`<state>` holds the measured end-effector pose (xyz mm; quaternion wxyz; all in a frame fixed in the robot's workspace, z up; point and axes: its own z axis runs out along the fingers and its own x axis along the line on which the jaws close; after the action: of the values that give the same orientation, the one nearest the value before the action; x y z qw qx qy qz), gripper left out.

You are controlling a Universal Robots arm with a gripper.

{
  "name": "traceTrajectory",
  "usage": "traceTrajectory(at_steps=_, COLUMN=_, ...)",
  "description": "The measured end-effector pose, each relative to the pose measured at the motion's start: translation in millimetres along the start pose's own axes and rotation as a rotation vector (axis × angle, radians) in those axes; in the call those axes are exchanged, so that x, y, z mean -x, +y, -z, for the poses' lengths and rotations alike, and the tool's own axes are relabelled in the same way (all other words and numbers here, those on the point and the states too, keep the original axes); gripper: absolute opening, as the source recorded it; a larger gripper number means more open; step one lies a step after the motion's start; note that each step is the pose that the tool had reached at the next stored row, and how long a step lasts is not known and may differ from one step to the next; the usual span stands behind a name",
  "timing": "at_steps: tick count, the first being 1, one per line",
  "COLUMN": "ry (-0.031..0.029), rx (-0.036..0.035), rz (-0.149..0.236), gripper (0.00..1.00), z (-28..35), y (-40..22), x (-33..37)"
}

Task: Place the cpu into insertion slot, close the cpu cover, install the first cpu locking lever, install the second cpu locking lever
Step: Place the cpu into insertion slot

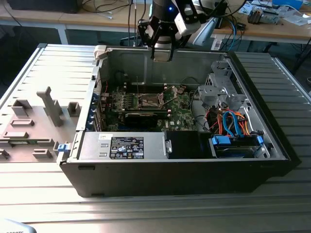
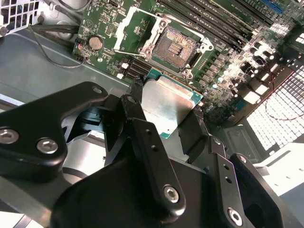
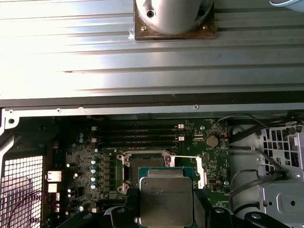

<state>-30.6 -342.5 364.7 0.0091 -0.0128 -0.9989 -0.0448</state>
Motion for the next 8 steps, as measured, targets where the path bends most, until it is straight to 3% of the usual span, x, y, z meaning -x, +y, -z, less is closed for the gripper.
traceTrajectory(at_steps=8, ry=0.0000, rx=-0.0001, rz=0.000, gripper=0.54, z=-5.2, y=-0.5, x=0.1)
